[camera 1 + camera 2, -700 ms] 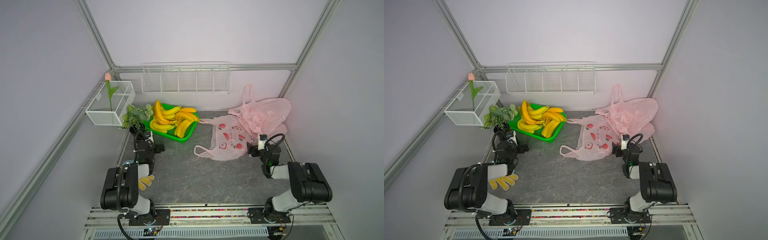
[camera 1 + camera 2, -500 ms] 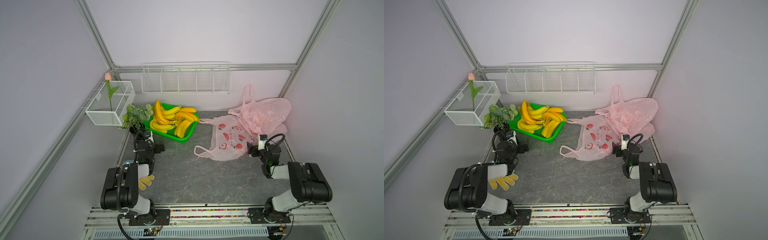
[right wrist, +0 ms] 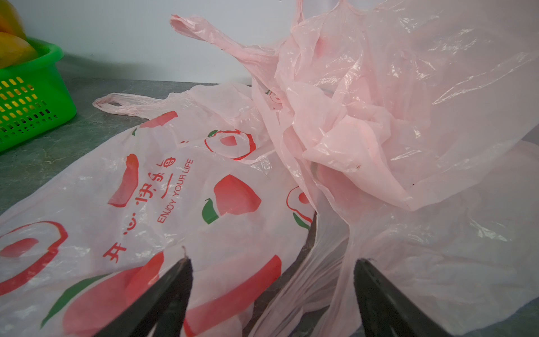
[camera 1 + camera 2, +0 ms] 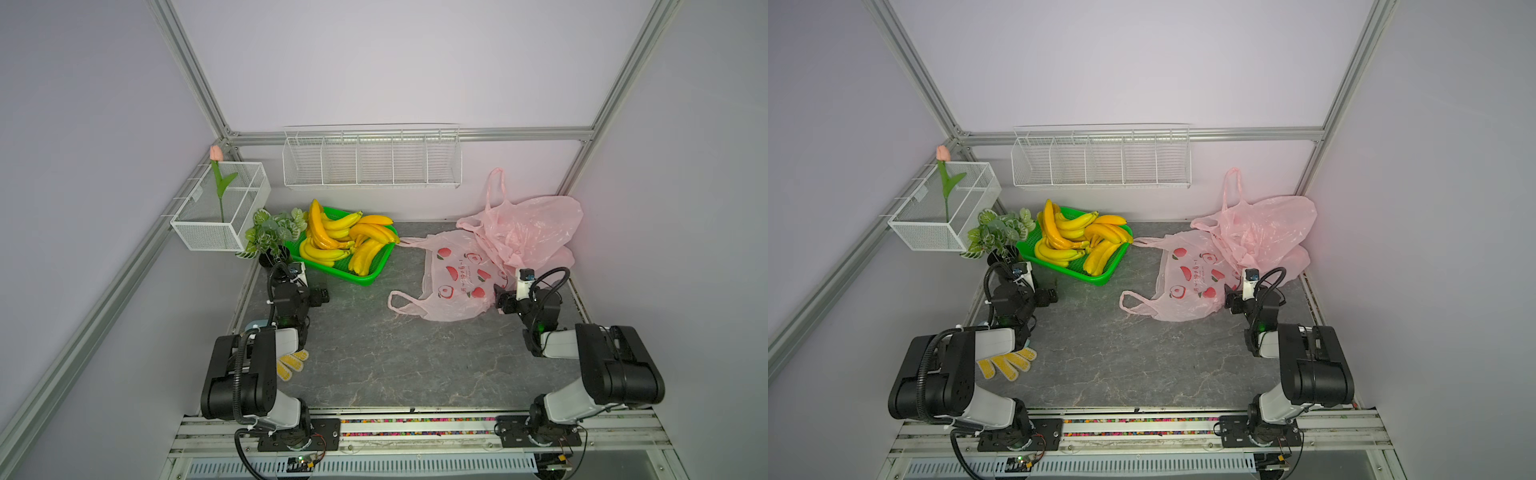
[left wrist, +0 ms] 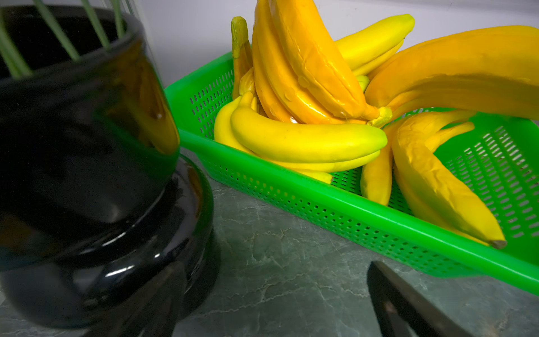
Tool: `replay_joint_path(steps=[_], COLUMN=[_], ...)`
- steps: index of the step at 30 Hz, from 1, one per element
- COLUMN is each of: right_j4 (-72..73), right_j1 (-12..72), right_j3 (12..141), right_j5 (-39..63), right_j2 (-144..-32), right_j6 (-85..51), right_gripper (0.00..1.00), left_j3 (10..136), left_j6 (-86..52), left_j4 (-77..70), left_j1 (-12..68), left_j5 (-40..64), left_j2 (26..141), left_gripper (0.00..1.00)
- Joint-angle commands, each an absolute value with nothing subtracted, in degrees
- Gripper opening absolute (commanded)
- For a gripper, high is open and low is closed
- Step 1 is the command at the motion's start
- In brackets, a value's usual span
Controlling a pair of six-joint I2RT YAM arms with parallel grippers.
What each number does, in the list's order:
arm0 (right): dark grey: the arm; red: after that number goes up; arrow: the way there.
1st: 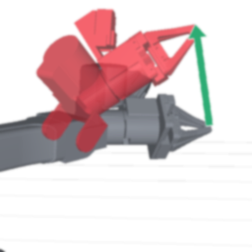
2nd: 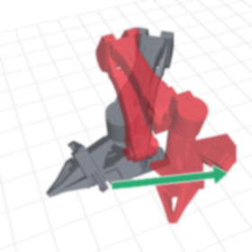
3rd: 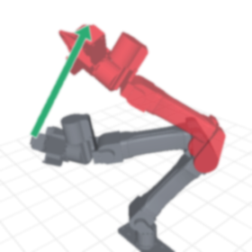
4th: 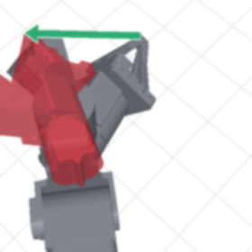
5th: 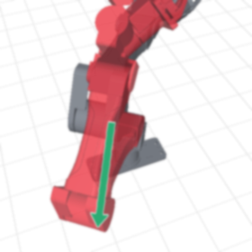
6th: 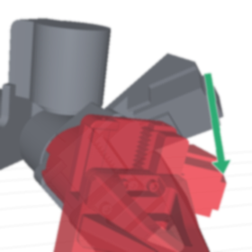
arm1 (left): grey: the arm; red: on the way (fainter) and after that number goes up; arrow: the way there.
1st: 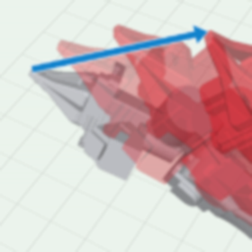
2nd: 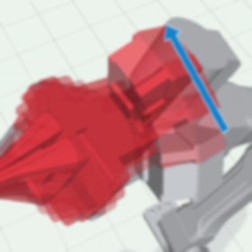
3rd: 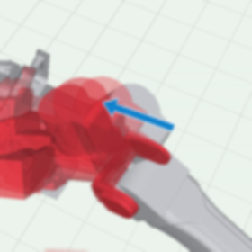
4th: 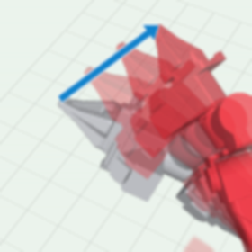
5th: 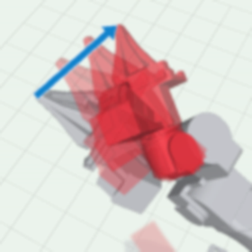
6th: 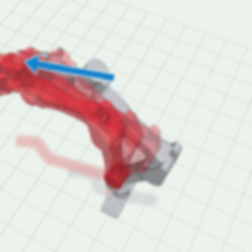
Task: Place the banana into a plastic bag & tie a knot
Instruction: Move the plastic bag to the center of the board.
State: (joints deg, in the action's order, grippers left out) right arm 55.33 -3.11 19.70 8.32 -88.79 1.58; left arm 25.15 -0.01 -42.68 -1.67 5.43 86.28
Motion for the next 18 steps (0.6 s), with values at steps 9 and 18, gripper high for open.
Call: replay_joint_path(steps=[9,18], right_j4=[58.63,50.87], right_j1=[-2.91,0.48], right_j3=[18.5,12.15], right_j5=[8.88,5.74], right_j2=[-88.49,-69.0], right_j6=[3.18,4.88], right_gripper=[0.89,0.89], left_j3=[22.57,20.96], left_j6=[1.11,7.74], left_j4=[-46.74,-31.05], left_j1=[-2.18,8.1], left_j5=[7.32,-0.57], left_j2=[85.53,64.31], left_gripper=[0.99,0.99])
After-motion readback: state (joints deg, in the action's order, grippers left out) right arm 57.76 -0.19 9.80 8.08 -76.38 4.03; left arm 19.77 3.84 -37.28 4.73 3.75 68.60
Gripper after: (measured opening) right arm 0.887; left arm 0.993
